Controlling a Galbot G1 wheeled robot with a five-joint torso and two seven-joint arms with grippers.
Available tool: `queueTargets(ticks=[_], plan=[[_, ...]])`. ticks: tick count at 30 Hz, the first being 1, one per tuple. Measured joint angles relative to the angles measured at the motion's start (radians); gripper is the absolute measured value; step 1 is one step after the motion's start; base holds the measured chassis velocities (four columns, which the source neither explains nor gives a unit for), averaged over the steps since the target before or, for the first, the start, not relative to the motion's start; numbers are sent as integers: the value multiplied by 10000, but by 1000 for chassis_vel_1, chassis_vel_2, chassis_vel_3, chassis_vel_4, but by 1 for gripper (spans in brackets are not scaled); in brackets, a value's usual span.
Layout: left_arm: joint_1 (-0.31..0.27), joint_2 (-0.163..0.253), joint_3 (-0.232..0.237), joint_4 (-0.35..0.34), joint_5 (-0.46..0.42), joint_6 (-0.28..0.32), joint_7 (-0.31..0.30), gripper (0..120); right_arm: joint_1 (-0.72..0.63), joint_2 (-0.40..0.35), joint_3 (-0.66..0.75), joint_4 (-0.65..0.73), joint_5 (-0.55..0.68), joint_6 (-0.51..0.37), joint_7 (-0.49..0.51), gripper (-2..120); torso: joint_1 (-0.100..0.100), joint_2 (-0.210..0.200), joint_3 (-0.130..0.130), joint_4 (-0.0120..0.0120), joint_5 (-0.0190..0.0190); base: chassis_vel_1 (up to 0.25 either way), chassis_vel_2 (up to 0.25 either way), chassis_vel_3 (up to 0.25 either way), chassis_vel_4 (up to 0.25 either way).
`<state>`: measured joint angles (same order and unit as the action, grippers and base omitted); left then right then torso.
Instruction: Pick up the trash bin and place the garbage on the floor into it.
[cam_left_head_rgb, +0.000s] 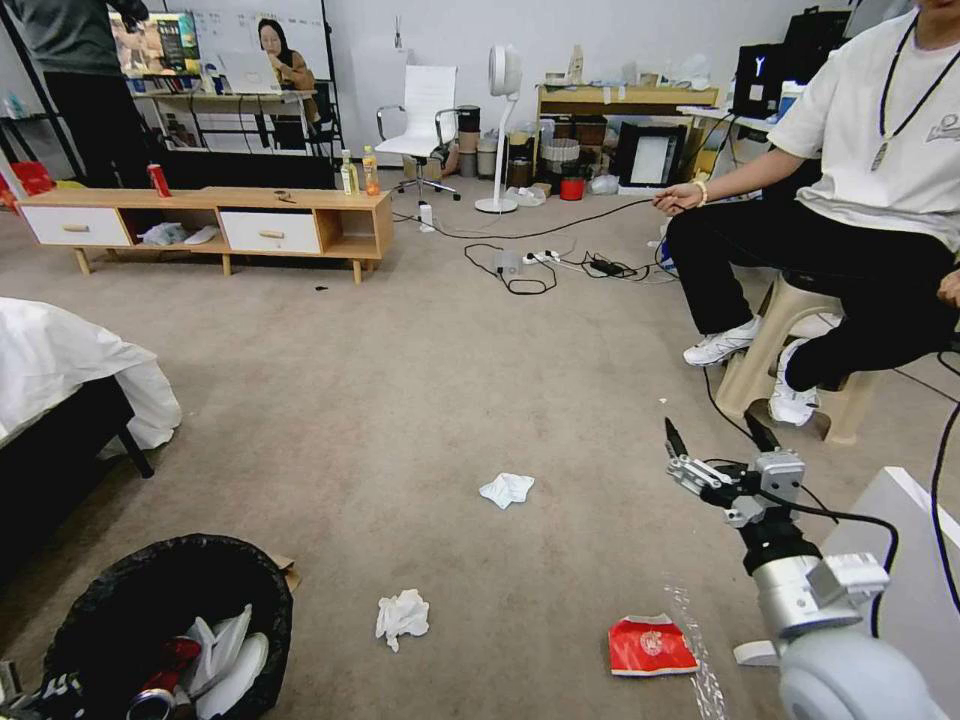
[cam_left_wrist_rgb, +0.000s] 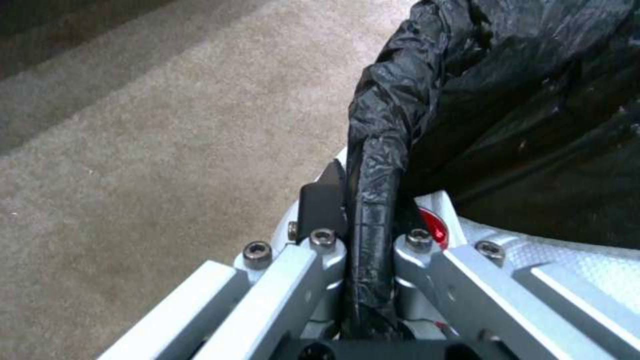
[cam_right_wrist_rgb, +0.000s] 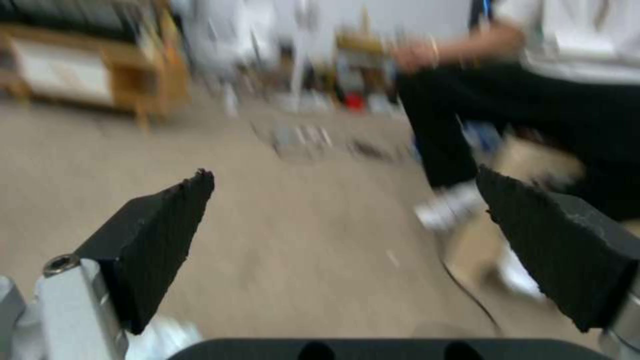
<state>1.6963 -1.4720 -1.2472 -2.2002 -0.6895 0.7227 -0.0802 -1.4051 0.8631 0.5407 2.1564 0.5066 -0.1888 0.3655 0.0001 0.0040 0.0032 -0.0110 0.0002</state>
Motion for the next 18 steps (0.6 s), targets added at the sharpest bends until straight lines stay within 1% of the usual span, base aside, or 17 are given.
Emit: queueTargets(ticks=[1,2,3,4,5,6,7,8,9,11,12,13,14,15,17,18], plan=[[13,11,-3,0,-10,0,14,3,15,-233,130,-140,162,-824,152,100,0,0,0,0,-1,0,0,0,0],[15,18,-6,2,-15,0,20,3,25,-328,162,-204,215,-1098,213,100,0,0,0,1,0,0,0,0,0],[15,37,-18,37,-34,-1,32,3,52,-602,231,-381,351,-1692,352,100,0,0,0,1,1,0,0,0,0],[15,37,-18,37,-34,-1,32,3,52,-602,231,-381,351,-1692,352,100,0,0,0,1,1,0,0,0,0],[15,47,-29,60,-41,-3,41,3,54,-792,300,-474,415,-2103,372,100,0,0,0,2,2,0,0,0,0],[15,47,-29,60,-41,-3,41,3,54,-792,300,-474,415,-2103,372,100,0,0,0,2,2,0,0,0,0],[16,76,-39,118,-55,-7,69,3,18,-1141,481,-538,668,-2935,404,100,0,0,0,3,0,0,0,0,0],[16,76,-39,118,-55,-7,69,3,18,-1141,481,-538,668,-2935,404,100,0,0,0,3,0,0,0,0,0],[15,103,-40,162,-67,-14,94,3,-13,-1435,571,-551,888,-3723,521,100,0,0,0,1,-3,0,0,0,0],[-3,150,-36,219,-98,-21,116,3,-36,-1830,679,-673,1151,-4765,547,100,0,0,0,2,-2,0,0,0,0],[-3,150,-36,219,-98,-21,116,3,-36,-1830,679,-673,1151,-4765,547,100,0,0,0,2,-2,0,0,0,0],[-13,173,-21,240,-115,-25,122,3,-36,-2016,700,-776,1230,-5162,476,100,0,0,0,2,1,0,0,0,0],[-13,173,-21,240,-115,-25,122,3,-36,-2016,700,-776,1230,-5162,476,100,0,0,0,2,1,0,0,0,0],[-27,198,-4,265,-128,-32,130,3,-37,-2220,726,-938,1318,-5468,288,100,0,0,0,2,0,0,0,0,0],[-54,225,22,298,-149,-40,140,3,-74,-2537,716,-1195,1319,-5610,8,100,0,0,0,2,-1,0,0,0,0],[-54,225,22,298,-149,-40,140,3,-74,-2537,716,-1195,1319,-5610,8,100,0,0,0,2,-1,0,0,0,0]])
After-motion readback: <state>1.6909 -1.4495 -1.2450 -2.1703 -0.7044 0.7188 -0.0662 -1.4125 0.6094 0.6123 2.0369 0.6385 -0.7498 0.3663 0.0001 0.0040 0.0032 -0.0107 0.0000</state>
